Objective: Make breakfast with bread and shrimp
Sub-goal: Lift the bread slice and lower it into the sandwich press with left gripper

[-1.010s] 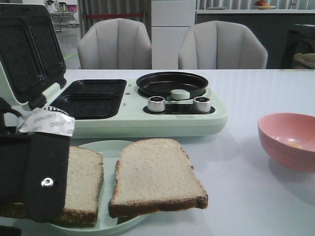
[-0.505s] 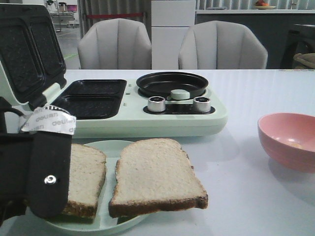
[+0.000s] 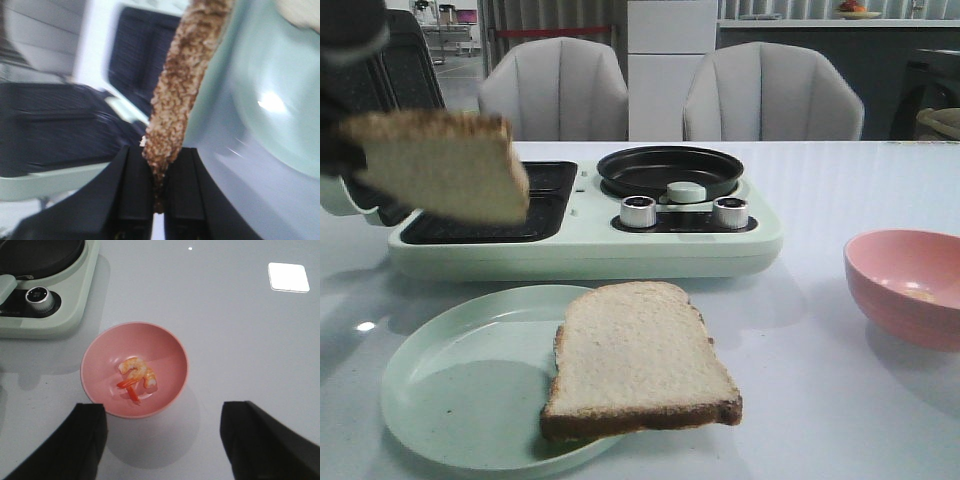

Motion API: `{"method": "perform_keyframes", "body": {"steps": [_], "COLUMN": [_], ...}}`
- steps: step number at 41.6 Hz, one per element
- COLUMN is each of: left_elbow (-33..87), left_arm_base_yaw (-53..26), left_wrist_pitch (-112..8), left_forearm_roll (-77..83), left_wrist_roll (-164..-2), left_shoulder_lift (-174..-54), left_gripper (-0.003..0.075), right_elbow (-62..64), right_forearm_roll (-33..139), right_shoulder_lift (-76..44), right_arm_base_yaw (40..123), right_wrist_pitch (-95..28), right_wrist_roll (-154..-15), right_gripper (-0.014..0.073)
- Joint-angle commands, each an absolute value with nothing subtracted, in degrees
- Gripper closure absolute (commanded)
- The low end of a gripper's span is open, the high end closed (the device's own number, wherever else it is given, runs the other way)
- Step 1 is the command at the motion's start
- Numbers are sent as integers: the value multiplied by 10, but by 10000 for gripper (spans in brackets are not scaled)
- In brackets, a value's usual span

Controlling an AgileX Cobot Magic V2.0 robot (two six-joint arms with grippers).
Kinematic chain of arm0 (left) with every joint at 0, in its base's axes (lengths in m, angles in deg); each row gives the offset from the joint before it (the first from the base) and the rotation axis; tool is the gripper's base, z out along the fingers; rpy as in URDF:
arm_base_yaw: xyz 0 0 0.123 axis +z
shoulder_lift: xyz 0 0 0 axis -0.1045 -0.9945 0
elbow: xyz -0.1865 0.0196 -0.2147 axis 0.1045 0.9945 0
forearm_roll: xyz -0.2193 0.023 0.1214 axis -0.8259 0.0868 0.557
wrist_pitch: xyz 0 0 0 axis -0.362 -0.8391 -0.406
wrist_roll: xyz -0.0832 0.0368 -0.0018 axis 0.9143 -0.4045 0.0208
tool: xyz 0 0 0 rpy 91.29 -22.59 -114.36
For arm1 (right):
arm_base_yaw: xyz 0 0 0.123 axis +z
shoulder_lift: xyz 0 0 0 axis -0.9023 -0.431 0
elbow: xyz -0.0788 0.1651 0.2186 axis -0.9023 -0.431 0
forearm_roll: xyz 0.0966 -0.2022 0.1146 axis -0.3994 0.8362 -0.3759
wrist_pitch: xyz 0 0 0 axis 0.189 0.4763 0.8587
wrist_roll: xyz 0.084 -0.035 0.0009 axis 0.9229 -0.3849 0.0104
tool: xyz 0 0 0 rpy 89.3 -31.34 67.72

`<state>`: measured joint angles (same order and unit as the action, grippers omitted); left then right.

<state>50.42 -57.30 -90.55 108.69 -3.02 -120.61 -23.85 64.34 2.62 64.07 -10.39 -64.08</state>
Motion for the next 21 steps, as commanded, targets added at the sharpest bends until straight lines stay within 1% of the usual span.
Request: {"method": "perform_keyframes", "body": {"steps": [1,7,11,12,21], "left_elbow": [466,432,401,347,238], "left_arm_base_yaw": [-573,-533,-477,-395,-304], "left_wrist_pitch": [-926,-871,-821,-752,-691], "left_forearm_roll": [1197,1232,1243,1254,1258], "left_wrist_roll": [-22,-22,-22,-22,-22], "left_shoulder_lift": [-1182,-1207,-1243,-1314,-1444], "left_gripper": [621,621,621,621,621], "right_elbow": [-219,-219,-219,-219,-219], "right_forearm_roll": [646,646,646,646,646], "right_shoulder_lift": [24,24,24,24,24], "right_arm_base_yaw": [640,640,640,640,640], "right_wrist_pitch": [-140,-140,-140,-140,-140], "right_wrist_roll": [-641,-641,-641,-641,-641], "right_gripper": [15,15,15,15,15]}}
